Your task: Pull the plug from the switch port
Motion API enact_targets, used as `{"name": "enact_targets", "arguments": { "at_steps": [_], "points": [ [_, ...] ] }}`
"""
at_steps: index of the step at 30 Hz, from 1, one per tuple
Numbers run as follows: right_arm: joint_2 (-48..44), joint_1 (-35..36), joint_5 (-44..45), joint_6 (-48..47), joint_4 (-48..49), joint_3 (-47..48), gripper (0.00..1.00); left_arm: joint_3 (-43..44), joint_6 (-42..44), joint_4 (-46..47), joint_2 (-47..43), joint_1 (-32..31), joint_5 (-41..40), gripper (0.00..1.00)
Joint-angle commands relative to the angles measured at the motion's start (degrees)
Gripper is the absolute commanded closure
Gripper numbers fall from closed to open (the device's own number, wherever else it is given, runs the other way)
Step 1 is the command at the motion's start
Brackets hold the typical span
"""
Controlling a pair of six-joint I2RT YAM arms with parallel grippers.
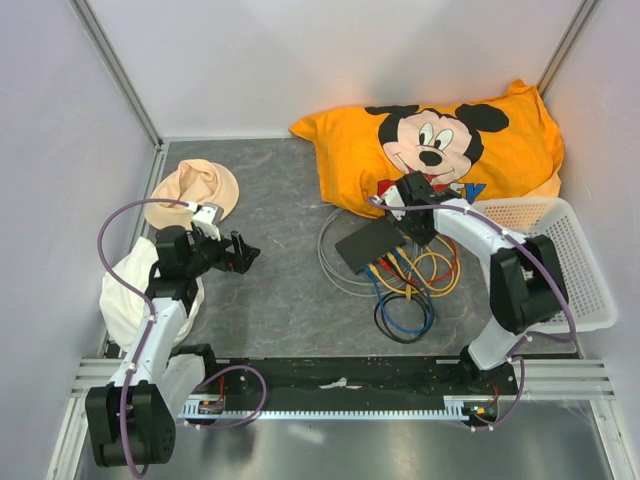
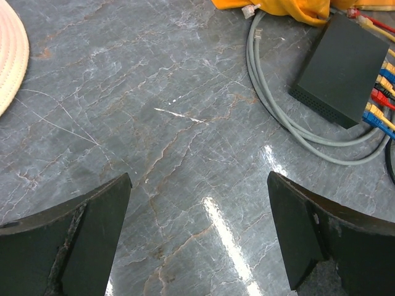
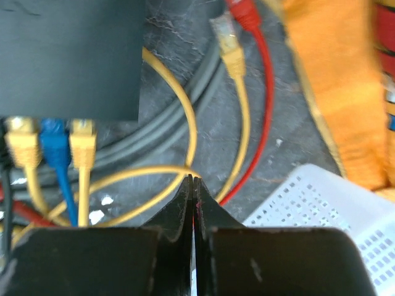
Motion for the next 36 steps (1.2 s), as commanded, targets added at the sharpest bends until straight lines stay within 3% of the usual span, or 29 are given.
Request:
{"name": "enact_targets", "arguments": {
  "at_steps": [1,6,12,24,28,31,34,36],
  "points": [
    [4.5,0.1,1.6,-2.4,2.0,2.5,1.0,0.7,0.5,1.8,0.3,0.2,2.3,0.01],
    [13.6,2.3,4.4,-4.4,5.1,6.9,1.0,1.6,0.8,-0.7,-0.6,0.3,1.9,0.01],
    [19.5,6.3,1.4,-6.3,5.1,14.0,1.0,1.7,2.2,-2.0,-1.2,1.0,1.8,0.01],
    [28.7,26.7,-11.3,1.4,2.5,28.4,0.99,1.5,1.1,-0.5,0.2,1.7,-0.4,0.01],
    [29.1,28.7,-20.6,8.1,3.9,34.3,0.99,1.9,0.5,-0.4,0.2,1.7,-2.9,0.01],
    [28.0,28.1,-17.8,11.0,2.9,38.3,0.98,3.2,-1.6,-1.6,0.3,1.7,-3.0,0.01],
    [21.2,25.7,-17.5,11.9,3.6,35.4,0.93,3.6,-3.1,-2.5,1.0,1.6,-0.7,0.01],
    [14.7,24.3,-18.2,12.2,3.5,31.1,0.8,3.5,-3.2,-2.5,1.3,0.0,4.7,0.03]
  ]
}}
